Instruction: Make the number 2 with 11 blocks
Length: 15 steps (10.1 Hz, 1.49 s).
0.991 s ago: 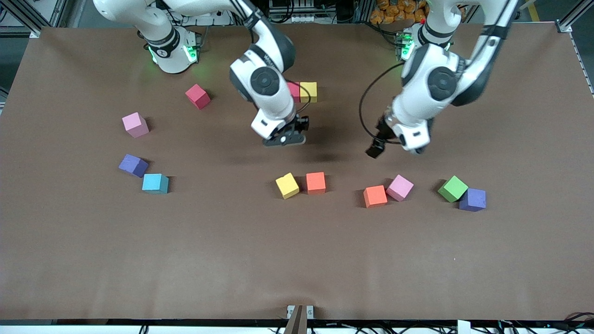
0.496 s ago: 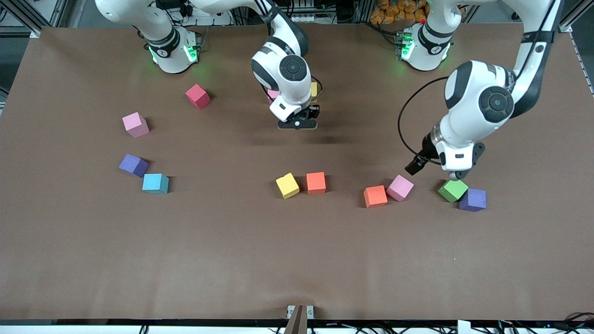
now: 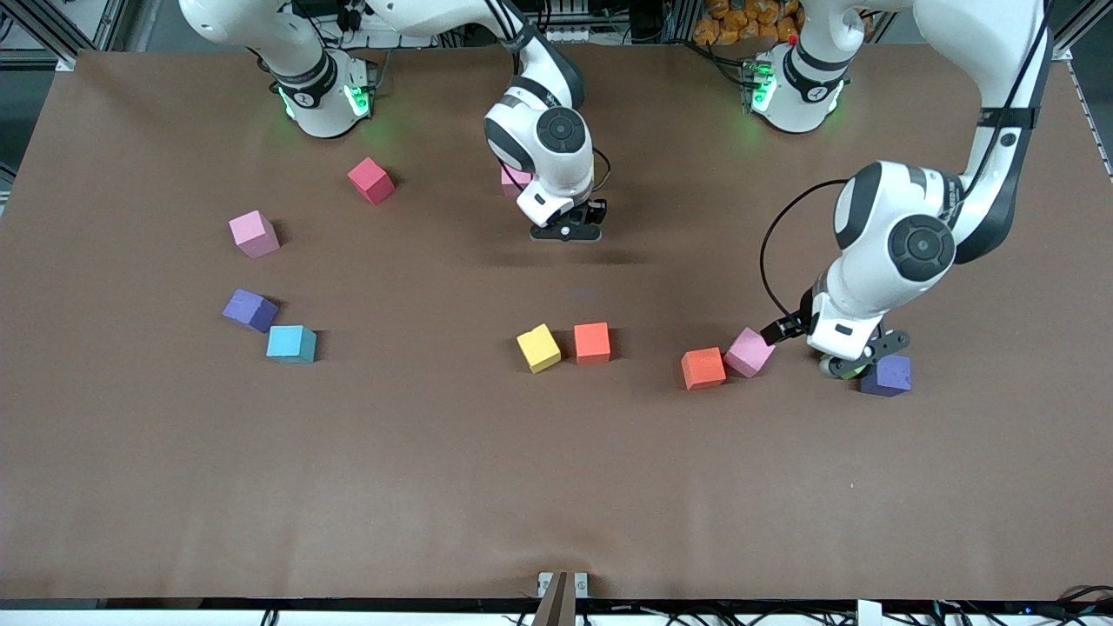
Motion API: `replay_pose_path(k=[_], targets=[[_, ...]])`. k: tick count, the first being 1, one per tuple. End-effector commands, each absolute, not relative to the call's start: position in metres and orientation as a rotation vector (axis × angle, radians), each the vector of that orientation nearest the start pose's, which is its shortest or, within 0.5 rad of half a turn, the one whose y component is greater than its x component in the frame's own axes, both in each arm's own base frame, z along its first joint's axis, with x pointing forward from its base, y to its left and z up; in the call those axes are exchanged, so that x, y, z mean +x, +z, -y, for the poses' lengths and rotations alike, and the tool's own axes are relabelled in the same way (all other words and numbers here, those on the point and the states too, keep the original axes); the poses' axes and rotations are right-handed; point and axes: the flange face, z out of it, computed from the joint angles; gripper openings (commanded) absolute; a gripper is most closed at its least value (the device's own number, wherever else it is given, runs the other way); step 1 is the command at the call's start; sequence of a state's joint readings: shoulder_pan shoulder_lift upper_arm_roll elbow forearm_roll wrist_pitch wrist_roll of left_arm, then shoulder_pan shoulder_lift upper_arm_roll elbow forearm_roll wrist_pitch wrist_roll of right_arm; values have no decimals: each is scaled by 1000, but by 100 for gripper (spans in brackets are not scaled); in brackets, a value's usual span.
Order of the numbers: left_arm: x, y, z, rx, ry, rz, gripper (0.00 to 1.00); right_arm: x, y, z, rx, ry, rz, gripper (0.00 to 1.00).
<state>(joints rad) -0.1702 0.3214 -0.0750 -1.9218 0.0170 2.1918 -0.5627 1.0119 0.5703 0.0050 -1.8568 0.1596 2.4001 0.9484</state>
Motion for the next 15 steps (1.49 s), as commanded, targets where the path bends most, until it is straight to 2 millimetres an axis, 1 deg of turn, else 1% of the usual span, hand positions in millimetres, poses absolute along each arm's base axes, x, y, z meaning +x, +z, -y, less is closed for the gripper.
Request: replay_pose_path(k=[1,2,3,4,5,6,7,8,9,10,13,15], targets=[[605,302,155,-3079,98,409,100,324,212,-553,-3102,144,-102,0],[611,302,140,-3070,94,539,100,321,209,-553,-3107,148,-100,0],[611,301,137,-3073,108,707,100,315,208,-556,-3109,150,-103,0],[614,297,137,-3058,105,903,100,314,206,-556,-3111,151,-103,0],[615,288,146,-3008,98,1082,100,314,204,-555,-3113,150,-102,0],[618,278,158,-2938,55,1292,100,310,200,-557,-3114,149,-94,0],[617,272,168,-2902,41,1387,100,306,195,-559,-3118,150,-84,0],[615,265,177,-2867,47,1448,100,305,194,-559,-3120,151,-86,0],[612,261,177,-2835,59,1494,100,304,194,-560,-3118,150,-86,0],[606,254,175,-2812,80,1509,100,303,193,-560,-3120,151,-84,0],[600,237,173,-2784,115,1512,100,300,191,-561,-3118,147,-75,0],[595,224,172,-2761,139,1512,100,298,187,-559,-3119,146,-77,0]])
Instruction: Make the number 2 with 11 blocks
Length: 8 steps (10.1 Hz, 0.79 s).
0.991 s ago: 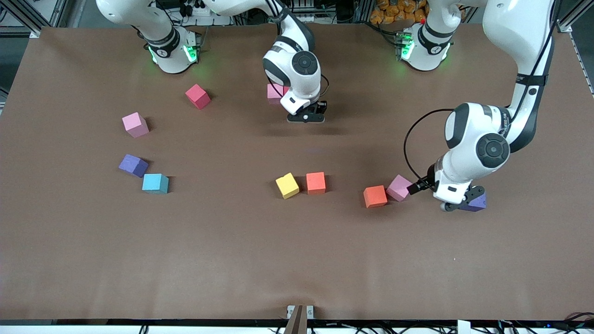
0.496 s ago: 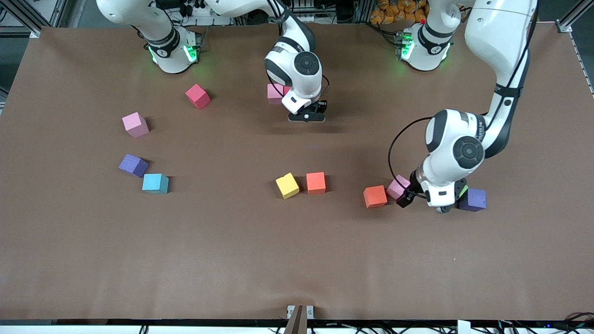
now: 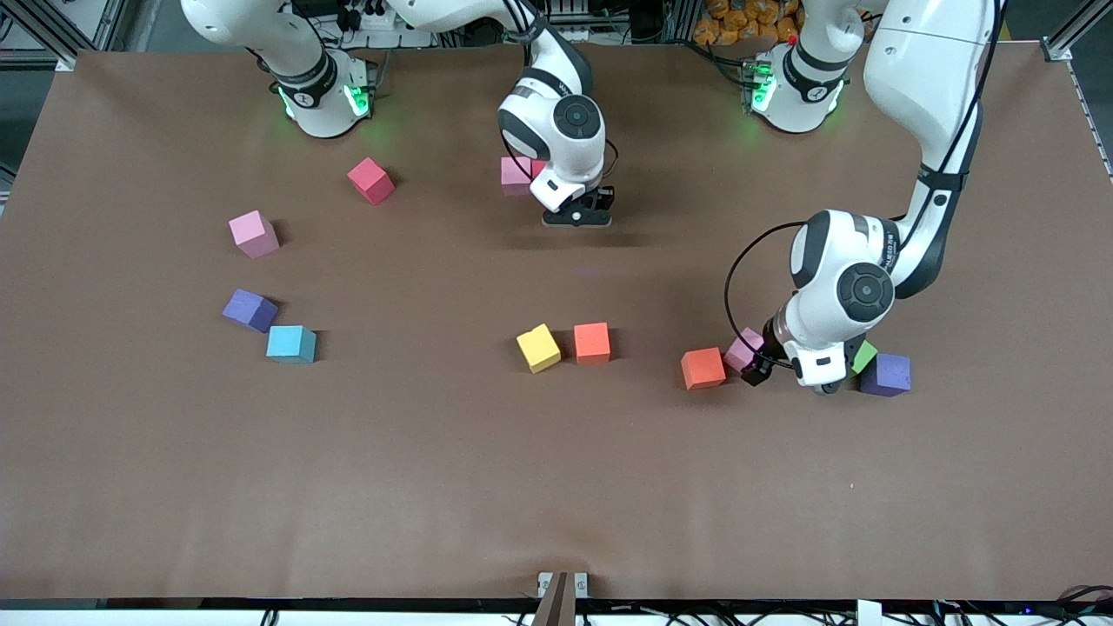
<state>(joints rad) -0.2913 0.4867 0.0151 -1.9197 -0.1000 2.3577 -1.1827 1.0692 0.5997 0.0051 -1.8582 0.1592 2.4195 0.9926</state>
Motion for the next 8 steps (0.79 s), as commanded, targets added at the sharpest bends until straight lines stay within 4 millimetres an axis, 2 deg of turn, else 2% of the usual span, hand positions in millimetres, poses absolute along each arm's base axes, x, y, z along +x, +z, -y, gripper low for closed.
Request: replay_pose_path(k=[1,6,7,8], targets=[[594,220,171,-2757,146,1510,100,298,185,-557,-3122,147,-78,0],[594,201,176,-2768,120,1505,100,292,182,-555,-3134,153,-61,0],[594,198,177,-2767,123,1502,100,292,182,-554,-3137,154,-59,27],[594,197,178,-2771,119,1497,80,292,181,-554,-3141,155,-59,99]])
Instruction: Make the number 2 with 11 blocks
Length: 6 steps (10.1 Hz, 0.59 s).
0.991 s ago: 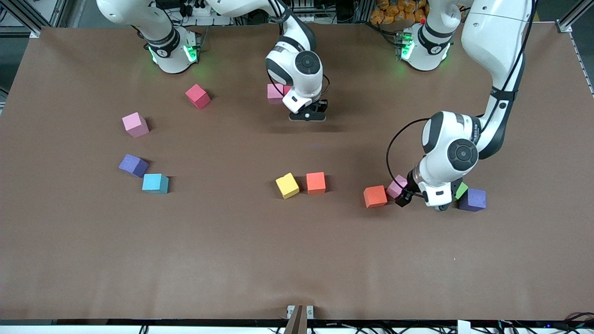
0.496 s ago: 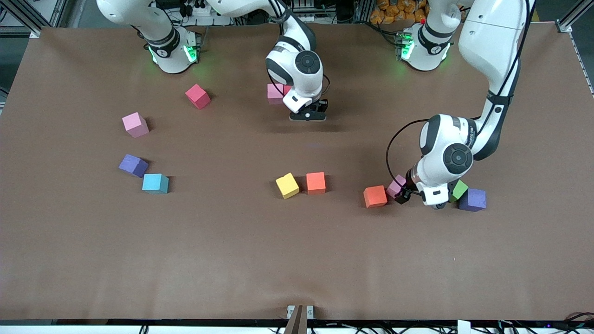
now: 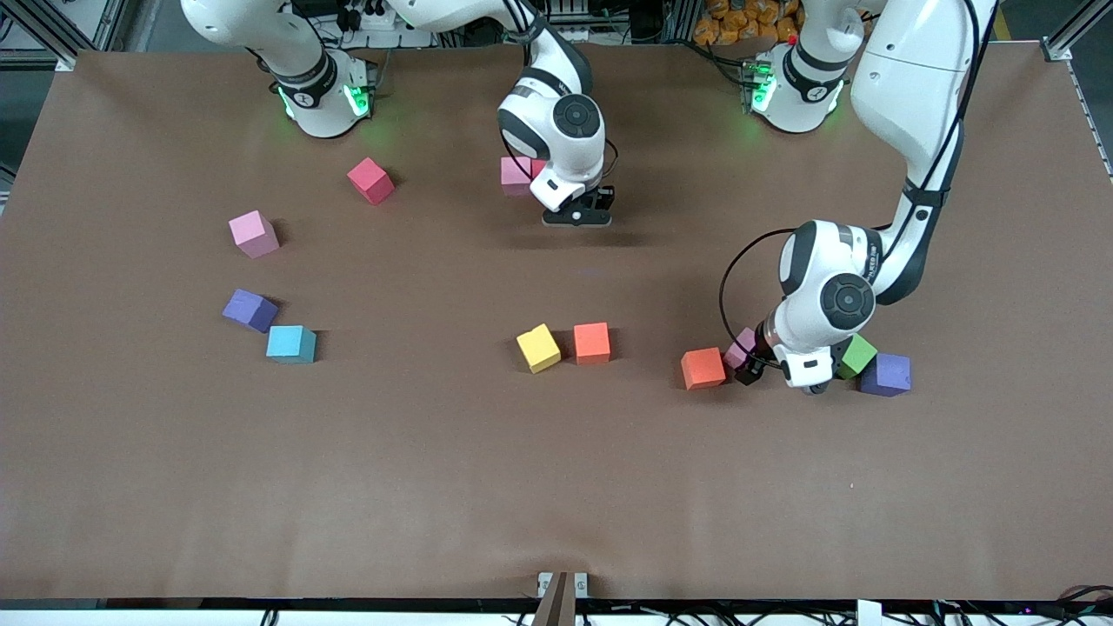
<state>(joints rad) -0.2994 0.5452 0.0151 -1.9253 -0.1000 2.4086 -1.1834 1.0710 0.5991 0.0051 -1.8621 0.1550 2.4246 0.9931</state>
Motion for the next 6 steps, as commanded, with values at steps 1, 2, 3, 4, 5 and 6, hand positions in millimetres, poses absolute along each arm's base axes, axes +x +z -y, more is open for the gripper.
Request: replay_pose_path(k=[1,2,3,4,5,6], targets=[[593,195,181,-2783,118,1470,42,292,181,-553,-3143,155,-57,100],[593,195,182,-2795,114,1447,22,292,181,-553,-3143,154,-55,100],[594,201,182,-2823,106,1407,15,292,181,-553,-3143,155,-57,100],[595,210,183,-2861,99,1344,13,292,183,-555,-3140,152,-53,100],[597,221,182,-2886,86,1314,10,292,184,-555,-3138,153,-57,100],[598,236,180,-2906,79,1285,9,293,185,-555,-3137,152,-59,100]])
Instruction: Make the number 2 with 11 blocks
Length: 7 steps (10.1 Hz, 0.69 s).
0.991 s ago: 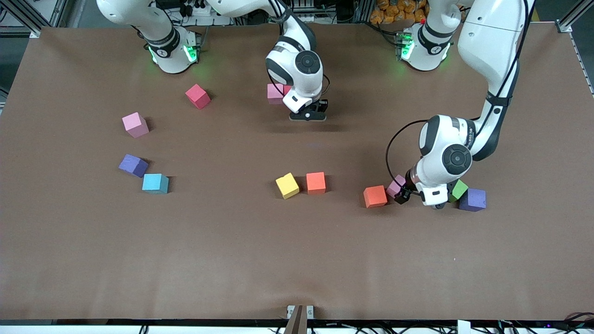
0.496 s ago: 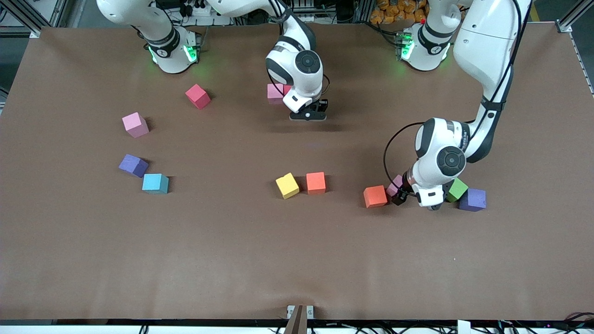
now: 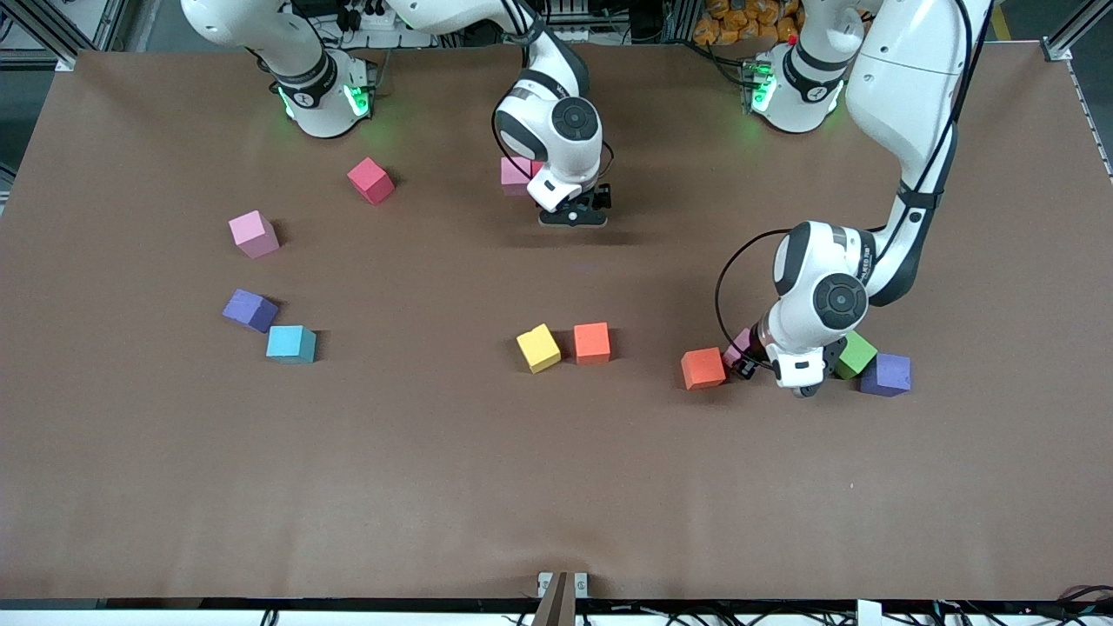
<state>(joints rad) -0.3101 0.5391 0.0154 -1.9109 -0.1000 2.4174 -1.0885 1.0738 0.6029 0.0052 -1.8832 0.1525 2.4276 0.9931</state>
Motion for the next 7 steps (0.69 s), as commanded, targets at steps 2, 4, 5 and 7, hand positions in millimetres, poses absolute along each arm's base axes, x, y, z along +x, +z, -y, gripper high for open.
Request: replay_pose_path(k=[2,4,5,7], targets=[[598,263,178,-2938,106,1188,9,294,193,-557,-3125,141,-80,100],[595,285,177,-2956,102,1096,9,295,203,-558,-3114,133,-78,100],[593,295,179,-2960,82,1025,9,296,206,-558,-3112,131,-80,100],[584,318,194,-2984,65,874,9,297,218,-559,-3100,111,-67,100]])
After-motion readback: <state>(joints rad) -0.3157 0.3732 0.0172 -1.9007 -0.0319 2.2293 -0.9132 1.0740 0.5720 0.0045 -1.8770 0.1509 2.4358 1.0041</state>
